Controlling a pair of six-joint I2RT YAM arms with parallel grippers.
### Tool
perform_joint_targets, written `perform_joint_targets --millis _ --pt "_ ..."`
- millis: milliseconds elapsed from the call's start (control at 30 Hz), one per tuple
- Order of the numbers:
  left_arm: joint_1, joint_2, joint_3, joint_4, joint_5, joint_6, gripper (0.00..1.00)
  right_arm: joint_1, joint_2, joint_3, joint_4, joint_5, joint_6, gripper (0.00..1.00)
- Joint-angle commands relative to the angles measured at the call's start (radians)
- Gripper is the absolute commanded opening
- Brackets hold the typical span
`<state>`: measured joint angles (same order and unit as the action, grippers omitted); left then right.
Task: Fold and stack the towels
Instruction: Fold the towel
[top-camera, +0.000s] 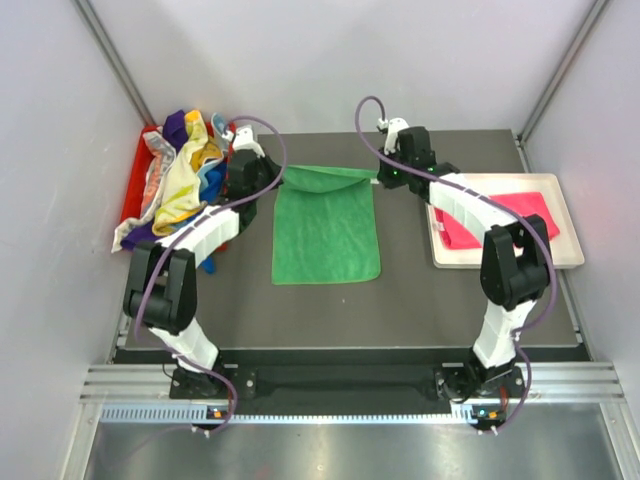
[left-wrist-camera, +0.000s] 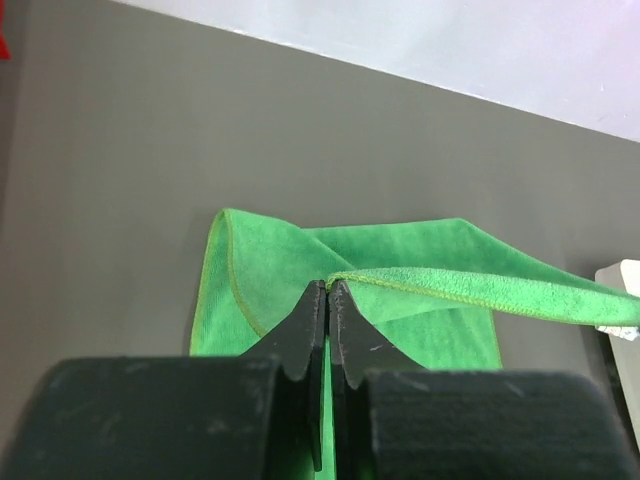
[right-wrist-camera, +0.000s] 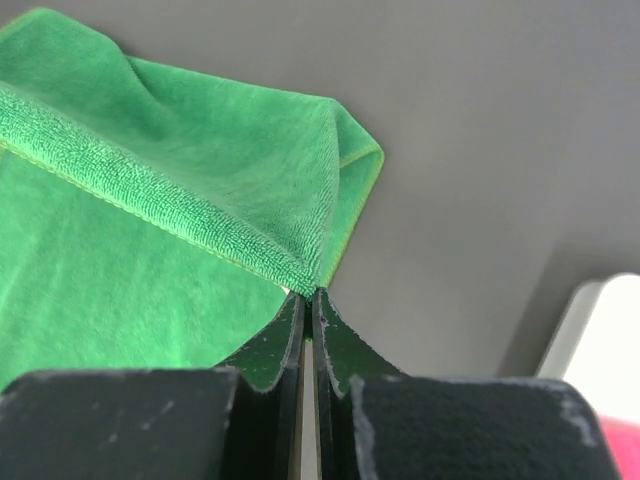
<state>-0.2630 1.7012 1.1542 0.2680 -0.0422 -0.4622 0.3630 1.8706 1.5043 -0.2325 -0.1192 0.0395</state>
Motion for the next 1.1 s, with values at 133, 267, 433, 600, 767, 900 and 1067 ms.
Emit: perform_joint_targets --millis 133,267,433,600,767,900,1067 --pt "-0.025 -0.144 -0.128 0.034 -0.136 -0.035 0.0 0.074 -0.137 -0.107 -0.021 0.219 -0.07 0.02" --pt "-0.033 -0.198 -0.189 0.02 -0.156 -0.043 0.0 0.103 -0.174 -0.16 -0.027 0.25 -0.069 0.02" --pt "-0.044 -0.256 -0.229 -0.016 -0.18 -0.046 0.0 0.136 -0.229 -0.217 -0.027 0.292 -0.061 0.03" --pt "-0.053 -0.314 -0.292 -0.038 -0.188 -0.062 0.0 0.169 -0.263 -0.279 -0.027 0.325 -0.052 0.05" --pt "-0.062 -0.353 -0.372 -0.049 -0.202 -0.105 0.0 0.203 -0.289 -0.348 -0.018 0.358 -0.047 0.07" --pt "-0.082 -0.38 -0.418 -0.068 -0.193 -0.141 0.01 0.217 -0.323 -0.415 0.008 0.34 -0.018 0.12" --pt "-0.107 -0.4 -0.52 -0.046 -0.186 -0.196 0.24 0.229 -0.353 -0.515 0.045 0.279 0.034 0.31"
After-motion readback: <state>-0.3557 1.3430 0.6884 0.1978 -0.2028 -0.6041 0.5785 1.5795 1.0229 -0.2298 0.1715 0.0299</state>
